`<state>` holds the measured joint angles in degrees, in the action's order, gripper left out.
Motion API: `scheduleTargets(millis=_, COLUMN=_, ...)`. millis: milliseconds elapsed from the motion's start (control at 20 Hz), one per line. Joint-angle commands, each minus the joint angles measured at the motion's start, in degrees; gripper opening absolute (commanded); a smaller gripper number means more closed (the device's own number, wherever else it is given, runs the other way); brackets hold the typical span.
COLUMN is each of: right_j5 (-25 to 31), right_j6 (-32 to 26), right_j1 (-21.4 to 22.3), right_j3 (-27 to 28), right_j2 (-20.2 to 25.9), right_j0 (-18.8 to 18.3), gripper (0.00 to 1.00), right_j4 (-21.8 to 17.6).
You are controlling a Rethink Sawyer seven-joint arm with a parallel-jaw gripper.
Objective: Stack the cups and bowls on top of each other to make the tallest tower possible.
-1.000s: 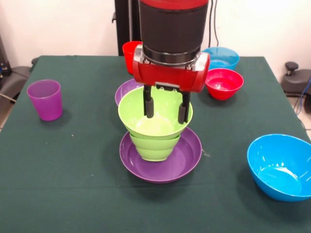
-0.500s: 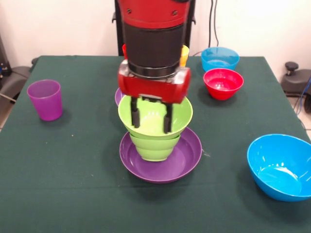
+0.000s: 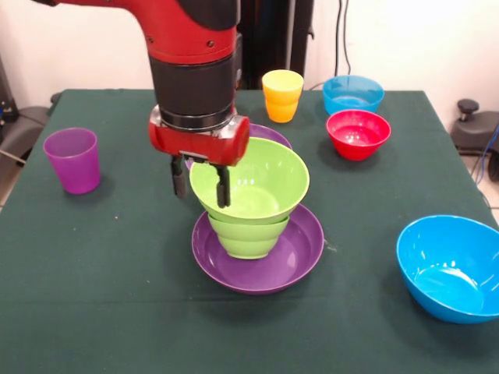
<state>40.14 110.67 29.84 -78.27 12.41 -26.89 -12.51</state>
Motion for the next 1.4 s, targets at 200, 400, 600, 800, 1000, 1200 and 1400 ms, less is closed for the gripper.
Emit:
scheduleTargets(millis=200, right_j5=-5.95, right_j6=-6.91, right_j1=-3.73, right_j3=-7.19, right_j2=5.08, right_j0=-0.62, gripper=1.0, right_j4=-5.88)
scheduleTargets(millis=400, right_j5=-6.13, right_j6=-6.71, right_j1=-4.28, right_j3=-6.56, right_j2=4.96, right_j0=-0.23, gripper=1.0, right_j4=-6.47)
scheduleTargets(millis=600, right_j5=-7.44, right_j6=-5.92, right_j1=-6.31, right_j3=-4.79, right_j2=4.85, right_j0=0.27, gripper=1.0, right_j4=-7.16)
scheduleTargets(millis=800, right_j5=-6.89, right_j6=-5.83, right_j1=-6.49, right_j3=-4.01, right_j2=5.07, right_j0=0.45, gripper=1.0, right_j4=-7.33)
scheduleTargets(millis=1000, right_j5=-6.01, right_j6=-5.54, right_j1=-6.04, right_j3=-3.75, right_j2=5.03, right_j0=0.85, gripper=1.0, right_j4=-6.99)
scheduleTargets(millis=1200, right_j5=-5.54, right_j6=-5.52, right_j1=-5.34, right_j3=-3.95, right_j2=4.9, right_j0=1.03, gripper=1.0, right_j4=-6.89)
scheduleTargets(millis=1400, right_j5=-4.21, right_j6=-5.79, right_j1=-5.05, right_j3=-3.82, right_j2=5.01, right_j0=0.98, gripper=1.0, right_j4=-6.39)
